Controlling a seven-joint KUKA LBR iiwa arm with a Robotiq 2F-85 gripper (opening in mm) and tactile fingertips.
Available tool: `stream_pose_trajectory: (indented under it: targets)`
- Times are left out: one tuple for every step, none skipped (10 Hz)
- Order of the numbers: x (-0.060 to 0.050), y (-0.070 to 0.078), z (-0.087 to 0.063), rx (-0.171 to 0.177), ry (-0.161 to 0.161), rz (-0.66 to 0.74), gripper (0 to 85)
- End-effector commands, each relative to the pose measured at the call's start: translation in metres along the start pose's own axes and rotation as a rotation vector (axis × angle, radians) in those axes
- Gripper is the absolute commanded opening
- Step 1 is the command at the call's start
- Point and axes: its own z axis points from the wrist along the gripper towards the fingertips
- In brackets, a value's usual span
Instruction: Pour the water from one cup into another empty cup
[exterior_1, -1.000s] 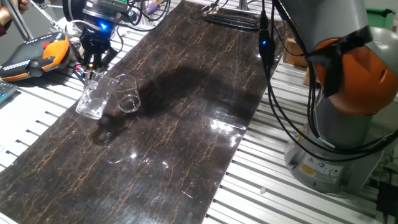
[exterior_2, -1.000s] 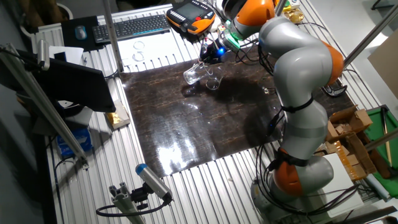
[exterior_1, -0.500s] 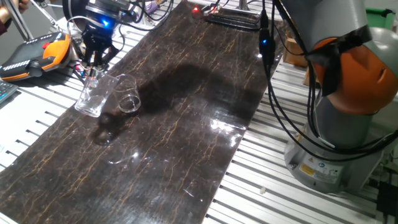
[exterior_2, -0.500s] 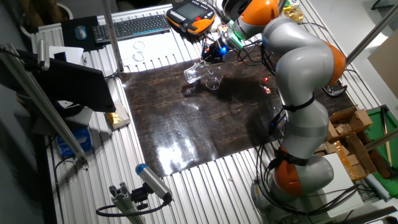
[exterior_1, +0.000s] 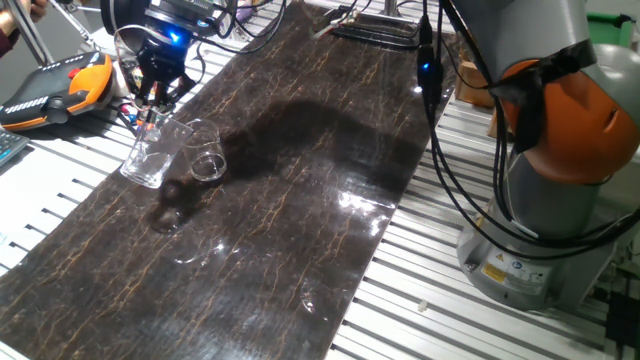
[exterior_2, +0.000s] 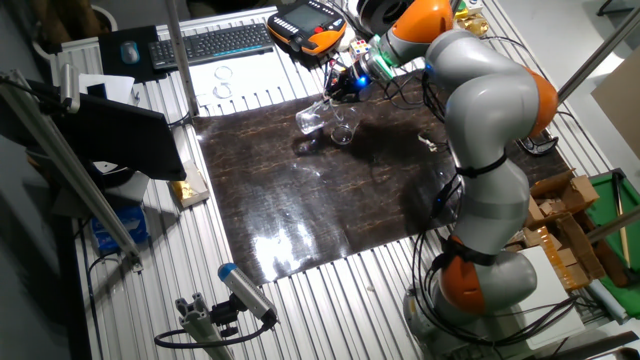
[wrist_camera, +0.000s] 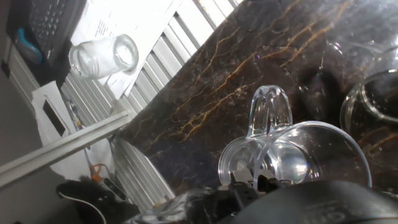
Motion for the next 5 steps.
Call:
stream_pose_trajectory:
  targets:
    - [0.0001, 0.0000, 0.0002, -0.007, 0.002, 0.012, 0.7]
    - [0.0000, 0.0000, 0.0001, -0.011, 0.009, 0.025, 0.7]
    - [-0.0001, -0.0002, 0.0003, -0.017, 0.020, 0.033, 0.7]
    - [-0.0006, -0.0005, -0.0001, -0.019, 0.025, 0.043, 0.7]
    - [-0.0013, -0.0011, -0.0005, -0.025, 0.034, 0.054, 0.7]
